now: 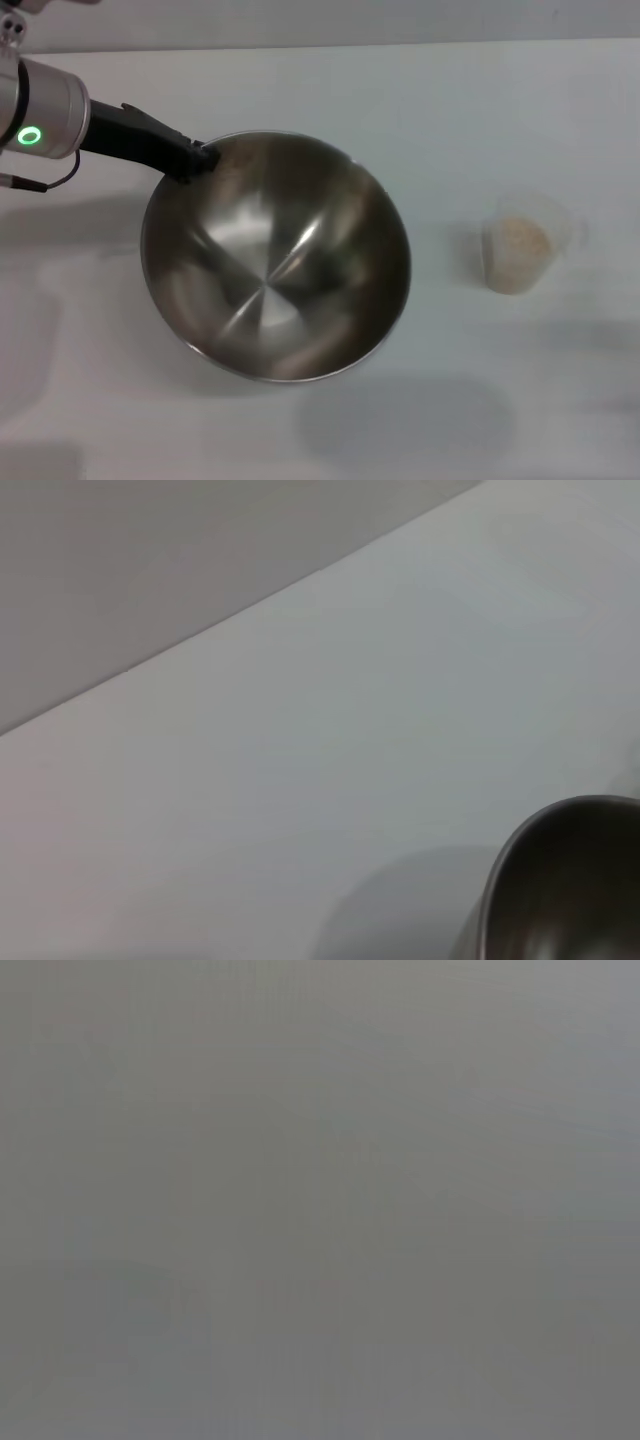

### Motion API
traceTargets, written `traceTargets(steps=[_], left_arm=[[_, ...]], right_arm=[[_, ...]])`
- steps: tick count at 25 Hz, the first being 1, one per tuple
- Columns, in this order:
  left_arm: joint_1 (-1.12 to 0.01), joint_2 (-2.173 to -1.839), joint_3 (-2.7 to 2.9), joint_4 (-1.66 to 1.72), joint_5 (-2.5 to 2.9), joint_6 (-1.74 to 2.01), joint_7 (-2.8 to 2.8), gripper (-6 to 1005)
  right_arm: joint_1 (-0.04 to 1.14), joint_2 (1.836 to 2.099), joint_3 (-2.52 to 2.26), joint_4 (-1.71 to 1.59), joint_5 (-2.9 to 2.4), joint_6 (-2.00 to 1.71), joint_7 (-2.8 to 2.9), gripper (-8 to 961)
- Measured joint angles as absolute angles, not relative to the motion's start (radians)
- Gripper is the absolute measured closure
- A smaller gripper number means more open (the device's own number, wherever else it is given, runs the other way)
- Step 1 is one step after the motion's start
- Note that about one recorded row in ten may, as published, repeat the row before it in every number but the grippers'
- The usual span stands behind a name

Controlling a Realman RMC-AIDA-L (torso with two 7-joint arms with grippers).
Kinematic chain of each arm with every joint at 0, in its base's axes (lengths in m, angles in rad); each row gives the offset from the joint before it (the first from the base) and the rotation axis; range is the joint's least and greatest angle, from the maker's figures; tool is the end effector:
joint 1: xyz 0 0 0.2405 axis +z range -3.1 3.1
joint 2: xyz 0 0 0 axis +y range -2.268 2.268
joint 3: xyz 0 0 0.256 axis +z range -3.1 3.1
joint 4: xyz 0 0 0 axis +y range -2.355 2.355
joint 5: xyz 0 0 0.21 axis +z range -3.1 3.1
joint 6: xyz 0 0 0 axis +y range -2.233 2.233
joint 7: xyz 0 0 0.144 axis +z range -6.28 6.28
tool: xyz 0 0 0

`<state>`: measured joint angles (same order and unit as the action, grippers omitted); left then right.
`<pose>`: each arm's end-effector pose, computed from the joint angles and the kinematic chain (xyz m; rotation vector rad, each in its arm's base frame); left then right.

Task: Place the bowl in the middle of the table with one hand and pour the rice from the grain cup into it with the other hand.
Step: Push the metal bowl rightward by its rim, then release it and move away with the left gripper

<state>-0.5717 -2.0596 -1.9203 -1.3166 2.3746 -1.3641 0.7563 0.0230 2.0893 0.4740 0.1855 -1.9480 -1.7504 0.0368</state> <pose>-0.1763 0.3838 0.0271 -2.5607 -0.8382 0.0365 0.3598 0.1644 0.0150 -1.3263 0.3562 0.7357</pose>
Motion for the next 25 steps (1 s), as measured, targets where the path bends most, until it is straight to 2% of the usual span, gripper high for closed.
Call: traceTargets(steps=[10, 25], left_arm=[[-0.674, -2.059, -1.999, -1.192, 2.374, -1.429, 0.765, 958], [-0.668, -2.067, -1.878, -1.17, 2.341, -1.372, 0.757, 958]], right_arm=[[0.022, 2.089, 0.474, 0.186, -1.948, -1.749, 0.037, 112], [0.026, 2.088, 0.474, 0.186, -1.948, -1.735, 0.037, 115]])
